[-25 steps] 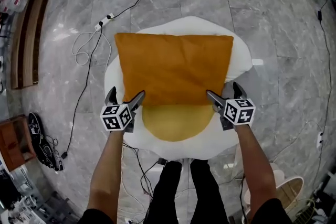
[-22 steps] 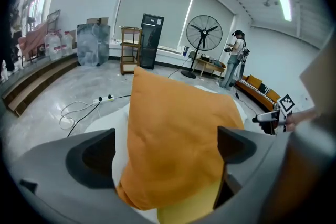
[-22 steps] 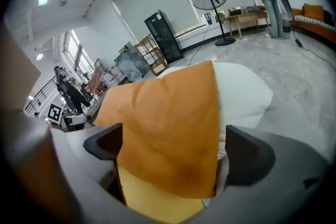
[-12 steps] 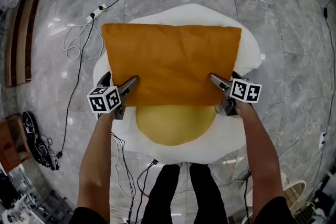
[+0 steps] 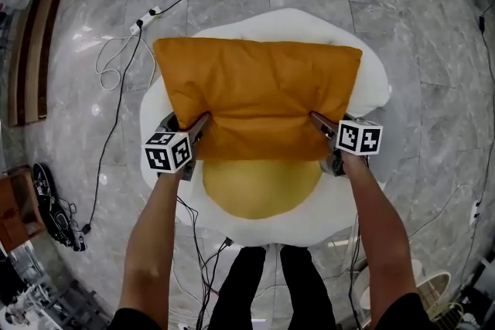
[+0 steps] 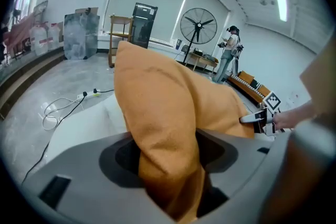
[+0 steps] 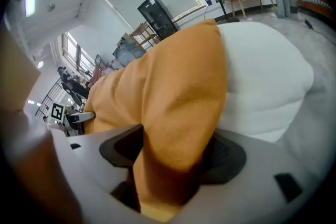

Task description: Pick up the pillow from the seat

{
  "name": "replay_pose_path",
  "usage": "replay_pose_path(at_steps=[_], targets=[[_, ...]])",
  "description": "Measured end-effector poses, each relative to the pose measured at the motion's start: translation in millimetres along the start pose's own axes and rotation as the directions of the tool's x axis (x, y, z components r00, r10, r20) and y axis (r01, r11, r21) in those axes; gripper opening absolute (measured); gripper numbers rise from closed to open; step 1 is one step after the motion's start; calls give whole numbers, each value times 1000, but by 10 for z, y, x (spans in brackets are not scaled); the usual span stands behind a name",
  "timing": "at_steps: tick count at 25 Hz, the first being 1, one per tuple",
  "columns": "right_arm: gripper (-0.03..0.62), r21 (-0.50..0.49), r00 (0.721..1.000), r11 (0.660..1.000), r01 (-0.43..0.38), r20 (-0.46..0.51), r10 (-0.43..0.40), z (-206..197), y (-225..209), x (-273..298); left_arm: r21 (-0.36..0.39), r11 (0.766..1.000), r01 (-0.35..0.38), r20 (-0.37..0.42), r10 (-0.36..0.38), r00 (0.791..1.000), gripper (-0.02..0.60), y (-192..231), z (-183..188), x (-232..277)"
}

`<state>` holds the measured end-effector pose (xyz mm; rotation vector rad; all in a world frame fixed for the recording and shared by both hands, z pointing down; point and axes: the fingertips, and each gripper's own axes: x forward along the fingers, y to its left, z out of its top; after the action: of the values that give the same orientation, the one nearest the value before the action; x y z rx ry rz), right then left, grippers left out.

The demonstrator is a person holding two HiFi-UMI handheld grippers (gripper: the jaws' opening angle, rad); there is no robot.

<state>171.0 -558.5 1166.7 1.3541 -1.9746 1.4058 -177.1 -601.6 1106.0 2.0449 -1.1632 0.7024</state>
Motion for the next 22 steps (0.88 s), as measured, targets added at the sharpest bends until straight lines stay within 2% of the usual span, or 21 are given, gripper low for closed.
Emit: replay_pose_path(at_steps=[2, 6, 12, 16, 22], targets=[[291, -33, 1000, 999, 16, 2, -16, -10, 67, -59, 6, 1000, 0, 4, 0, 1000, 275, -53, -4, -58], [228, -65, 999, 997, 32, 14, -31, 34, 212, -234, 13, 1000, -5, 13, 4, 1000, 255, -177, 75, -215], [221, -141, 996, 989, 44, 80, -33, 374, 565, -789, 6, 1000, -4, 70, 3, 998, 252, -398, 386, -693], [221, -160, 989, 986, 53, 143, -30, 682, 853, -1353, -12, 1000, -6, 124, 7, 992, 252, -672, 696, -1154], [219, -219, 965, 971, 91, 259, -32, 1395, 1332, -2326, 18, 1000, -6, 243, 1, 970, 252, -1158, 1534, -1894]])
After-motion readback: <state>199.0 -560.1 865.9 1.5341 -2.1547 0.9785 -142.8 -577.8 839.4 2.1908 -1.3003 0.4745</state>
